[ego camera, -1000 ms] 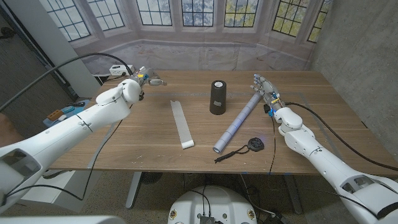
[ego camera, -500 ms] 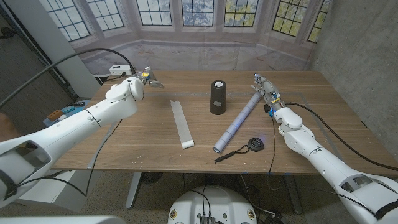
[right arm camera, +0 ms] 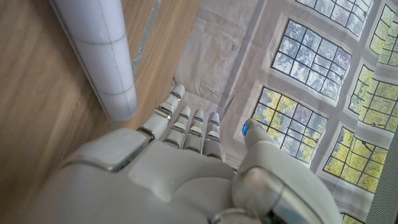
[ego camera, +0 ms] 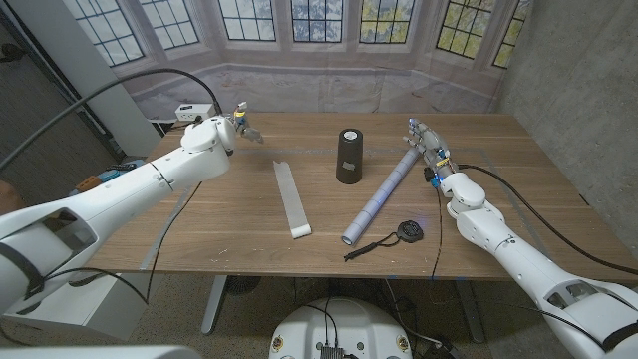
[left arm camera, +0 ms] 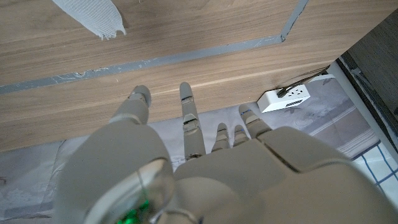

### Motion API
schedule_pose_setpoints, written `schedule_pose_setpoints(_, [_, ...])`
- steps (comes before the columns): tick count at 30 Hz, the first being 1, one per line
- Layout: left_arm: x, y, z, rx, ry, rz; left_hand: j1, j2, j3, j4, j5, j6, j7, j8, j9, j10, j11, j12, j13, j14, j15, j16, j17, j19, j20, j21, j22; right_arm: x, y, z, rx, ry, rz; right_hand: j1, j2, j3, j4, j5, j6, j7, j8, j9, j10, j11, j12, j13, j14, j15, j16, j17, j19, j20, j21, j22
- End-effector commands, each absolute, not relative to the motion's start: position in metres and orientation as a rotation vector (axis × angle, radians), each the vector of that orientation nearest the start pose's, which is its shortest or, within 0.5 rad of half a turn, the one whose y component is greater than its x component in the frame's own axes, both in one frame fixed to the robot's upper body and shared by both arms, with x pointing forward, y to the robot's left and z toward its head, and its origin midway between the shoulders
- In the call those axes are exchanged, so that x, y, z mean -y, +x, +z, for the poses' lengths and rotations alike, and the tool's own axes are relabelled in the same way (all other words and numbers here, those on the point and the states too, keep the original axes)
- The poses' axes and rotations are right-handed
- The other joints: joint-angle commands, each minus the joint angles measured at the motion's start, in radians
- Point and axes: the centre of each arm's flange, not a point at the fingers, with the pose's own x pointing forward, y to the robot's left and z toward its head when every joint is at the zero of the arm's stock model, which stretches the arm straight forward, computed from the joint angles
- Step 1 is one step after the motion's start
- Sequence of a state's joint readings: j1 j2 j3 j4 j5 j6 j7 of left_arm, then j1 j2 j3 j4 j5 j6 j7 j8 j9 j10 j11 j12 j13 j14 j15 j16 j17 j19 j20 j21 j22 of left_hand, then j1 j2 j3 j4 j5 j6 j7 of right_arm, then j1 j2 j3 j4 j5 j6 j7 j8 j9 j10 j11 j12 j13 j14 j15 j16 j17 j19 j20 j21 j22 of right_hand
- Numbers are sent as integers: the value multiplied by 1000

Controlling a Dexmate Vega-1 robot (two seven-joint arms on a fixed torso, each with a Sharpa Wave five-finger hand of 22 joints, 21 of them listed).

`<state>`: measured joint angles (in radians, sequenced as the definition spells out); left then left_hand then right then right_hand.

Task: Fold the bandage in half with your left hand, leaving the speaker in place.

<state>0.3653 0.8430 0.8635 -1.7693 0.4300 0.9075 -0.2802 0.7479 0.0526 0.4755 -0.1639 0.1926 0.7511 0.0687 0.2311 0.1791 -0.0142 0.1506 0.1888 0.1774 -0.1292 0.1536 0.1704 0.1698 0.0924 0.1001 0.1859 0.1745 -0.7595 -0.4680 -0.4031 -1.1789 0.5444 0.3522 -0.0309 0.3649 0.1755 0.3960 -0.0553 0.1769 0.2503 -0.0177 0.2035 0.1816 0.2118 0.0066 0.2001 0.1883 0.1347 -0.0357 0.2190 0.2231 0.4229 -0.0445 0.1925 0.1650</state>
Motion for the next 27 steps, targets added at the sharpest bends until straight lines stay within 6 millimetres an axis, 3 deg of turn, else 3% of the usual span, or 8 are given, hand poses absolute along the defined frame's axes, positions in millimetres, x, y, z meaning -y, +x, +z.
schedule_pose_setpoints(1, [-273, 635, 123, -1, 1363, 237, 15, 0, 0, 1, 8, 17, 4, 2, 5, 3, 14, 9, 2, 3, 7, 8, 3, 9, 11, 8, 1, 296, 666, -20, 640, -18, 119, 11, -2, 3, -5, 0, 12, 3, 2, 1, 10, -2, 5, 2, 7, -40, 9, -1, 7, -51, 4, 3])
schedule_pose_setpoints(27, [-256, 650, 122, -93, 1408, 194, 30, 3, -4, 1, 19, 87, 8, 3, 7, 44, 10, 19, 1, 34, 4, 14, 1, 42, 14, 19, 2, 308, 654, -23, 686, -8, 92, 14, 1, 6, -9, 1, 21, 5, -2, 0, 15, -1, 3, 2, 8, -37, 10, -1, 11, -50, 2, 3])
